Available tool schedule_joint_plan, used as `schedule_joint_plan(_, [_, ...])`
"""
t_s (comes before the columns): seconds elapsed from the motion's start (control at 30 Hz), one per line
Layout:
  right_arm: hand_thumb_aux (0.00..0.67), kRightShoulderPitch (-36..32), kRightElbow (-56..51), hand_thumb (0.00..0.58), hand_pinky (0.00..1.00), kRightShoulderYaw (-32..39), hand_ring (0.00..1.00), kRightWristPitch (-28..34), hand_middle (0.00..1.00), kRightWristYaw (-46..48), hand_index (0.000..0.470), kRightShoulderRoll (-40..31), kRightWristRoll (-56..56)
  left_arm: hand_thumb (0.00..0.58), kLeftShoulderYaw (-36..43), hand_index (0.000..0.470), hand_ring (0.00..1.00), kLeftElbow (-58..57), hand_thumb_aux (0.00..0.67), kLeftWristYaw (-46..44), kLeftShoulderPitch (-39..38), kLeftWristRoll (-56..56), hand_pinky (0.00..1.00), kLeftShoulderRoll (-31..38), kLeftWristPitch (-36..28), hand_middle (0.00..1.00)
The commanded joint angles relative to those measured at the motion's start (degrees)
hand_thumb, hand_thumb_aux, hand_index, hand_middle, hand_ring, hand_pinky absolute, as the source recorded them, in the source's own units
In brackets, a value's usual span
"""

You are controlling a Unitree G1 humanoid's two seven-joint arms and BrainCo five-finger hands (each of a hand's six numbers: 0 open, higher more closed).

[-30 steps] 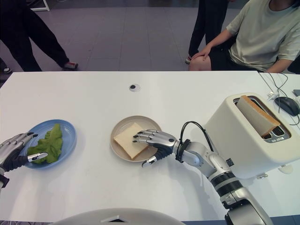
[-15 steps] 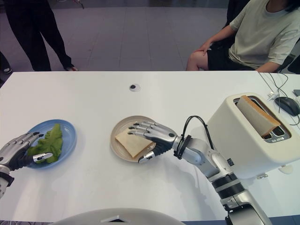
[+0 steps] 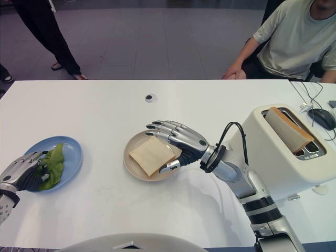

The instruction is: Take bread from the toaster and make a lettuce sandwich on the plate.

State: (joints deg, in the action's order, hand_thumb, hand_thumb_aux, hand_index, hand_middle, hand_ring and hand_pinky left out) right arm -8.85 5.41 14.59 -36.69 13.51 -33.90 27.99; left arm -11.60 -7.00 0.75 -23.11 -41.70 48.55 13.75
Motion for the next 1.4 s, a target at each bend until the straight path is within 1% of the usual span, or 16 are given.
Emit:
schedule_joint_plan(0.03, [0.0, 0.3, -0.1, 0.0, 0.0, -0.7, 0.0, 0.1, 0.0, 0.5, 0.0, -0.2, 0.3, 0.58, 1.6, 0.47, 0.0, -0.9, 0.67, -0.2, -0.9, -0.3, 0.0, 0.7, 0.2, 0.0])
schedule_joint_plan(0.17, [0.0, 0.1, -0.8, 0.0, 0.0, -0.9, 0.0, 0.0, 0.0, 0.5, 0.0, -0.3, 0.6, 0.58, -0.5, 0.47, 0.0, 2.5, 0.67, 0.1, -2.1, 0.4, 0.0, 1.3, -0.1, 0.0])
schedule_joint_plan(0.23, [0.0, 0.0, -1.2, 0.0, 0.0, -0.8, 0.0, 0.0, 0.0, 0.5, 0.0, -0.2, 0.8, 0.547, -2.6, 0.358, 0.0, 5.1, 0.51, -0.1, -3.3, 0.8, 0.0, 1.6, -0.6, 0.0])
schedule_joint_plan(0.3, [0.0, -0.2, -1.5, 0.0, 0.0, -0.7, 0.0, -0.1, 0.0, 0.4, 0.0, -0.2, 1.0, 0.5, -4.7, 0.295, 0.0, 7.5, 0.42, -0.4, -4.4, 0.9, 0.0, 1.9, -1.2, 0.0])
schedule_joint_plan(0.37, [0.0, -0.1, -1.7, 0.0, 0.0, -0.7, 0.0, -0.1, 0.0, 0.3, 0.0, -0.1, 1.2, 0.485, -5.6, 0.28, 0.0, 8.8, 0.399, -0.4, -4.4, 0.6, 0.0, 1.9, -1.5, 0.0])
schedule_joint_plan(0.43, [0.0, 0.0, -1.8, 0.0, 0.0, -0.8, 0.0, -0.1, 0.0, 0.2, 0.0, 0.0, 1.3, 0.334, -4.7, 0.164, 0.0, 8.7, 0.234, -0.2, -3.4, -0.2, 0.0, 1.6, -1.8, 0.0])
schedule_joint_plan(0.47, [0.0, 0.1, -1.8, 0.0, 0.0, -0.8, 0.0, -0.1, 0.0, 0.2, 0.0, 0.0, 1.3, 0.334, -4.1, 0.164, 0.0, 8.4, 0.234, 0.0, -2.8, -0.7, 0.0, 1.5, -1.9, 0.0])
schedule_joint_plan(0.5, [0.0, 0.2, -1.8, 0.0, 0.0, -0.8, 0.0, -0.1, 0.0, 0.1, 0.0, 0.0, 1.4, 0.136, -3.4, 0.059, 0.0, 7.8, 0.084, 0.2, -2.2, -1.1, 0.0, 1.4, -1.8, 0.0])
schedule_joint_plan(0.63, [0.0, 0.8, -1.7, 0.0, 0.0, -1.1, 0.0, 0.1, 0.0, 0.0, 0.0, 0.0, 1.6, 0.124, 0.5, 0.053, 0.0, 2.6, 0.076, 2.0, 0.6, -2.7, 0.0, 1.4, -1.1, 0.0])
schedule_joint_plan(0.77, [0.0, 1.3, -1.6, 0.0, 0.0, -1.2, 0.0, 0.3, 0.0, -0.1, 0.0, 0.0, 1.7, 0.183, 4.1, 0.081, 0.0, -1.7, 0.116, 2.7, 3.8, -3.2, 0.0, 1.7, -0.2, 0.0])
schedule_joint_plan(0.87, [0.0, 1.5, -1.6, 0.0, 0.0, -1.2, 0.0, 0.2, 0.0, -0.3, 0.0, 0.0, 2.0, 0.47, 5.7, 0.265, 0.0, -3.7, 0.378, 2.8, 5.1, -2.8, 0.0, 2.2, 0.3, 0.0])
schedule_joint_plan(1.0, [0.0, 1.5, -1.7, 0.0, 0.0, -1.1, 0.0, 0.2, 0.0, -0.5, 0.0, 0.0, 2.4, 0.567, 6.0, 0.4, 0.0, -3.9, 0.57, 3.2, 5.4, -1.7, 0.0, 2.7, 1.0, 0.0])
schedule_joint_plan(1.03, [0.0, 1.4, -1.8, 0.0, 0.0, -1.1, 0.0, 0.1, 0.0, -0.6, 0.0, 0.1, 2.5, 0.578, 5.9, 0.442, 0.0, -3.4, 0.631, 3.3, 5.4, -1.3, 0.0, 2.6, 1.3, 0.0])
schedule_joint_plan(1.2, [0.0, 1.2, -2.2, 0.0, 0.0, -1.1, 0.0, -0.1, 0.0, -0.9, 0.0, 0.1, 3.0, 0.573, 4.3, 0.42, 0.0, 0.8, 0.599, 3.5, 4.5, 0.2, 0.0, 2.1, 1.6, 0.0])
schedule_joint_plan(1.27, [0.0, 1.1, -2.3, 0.0, 0.0, -1.2, 0.0, -0.2, 0.0, -1.0, 0.0, 0.1, 3.2, 0.58, 3.5, 0.468, 0.0, 2.7, 0.667, 3.9, 3.9, 0.0, 0.0, 2.1, 1.3, 0.0])
schedule_joint_plan(1.4, [0.0, 1.0, -2.5, 0.0, 0.0, -1.1, 0.0, -0.4, 0.0, -1.4, 0.0, 0.1, 3.4, 0.58, 0.2, 0.47, 0.0, 7.1, 0.67, 4.5, 1.9, -0.5, 0.0, 2.7, 0.1, 0.0])
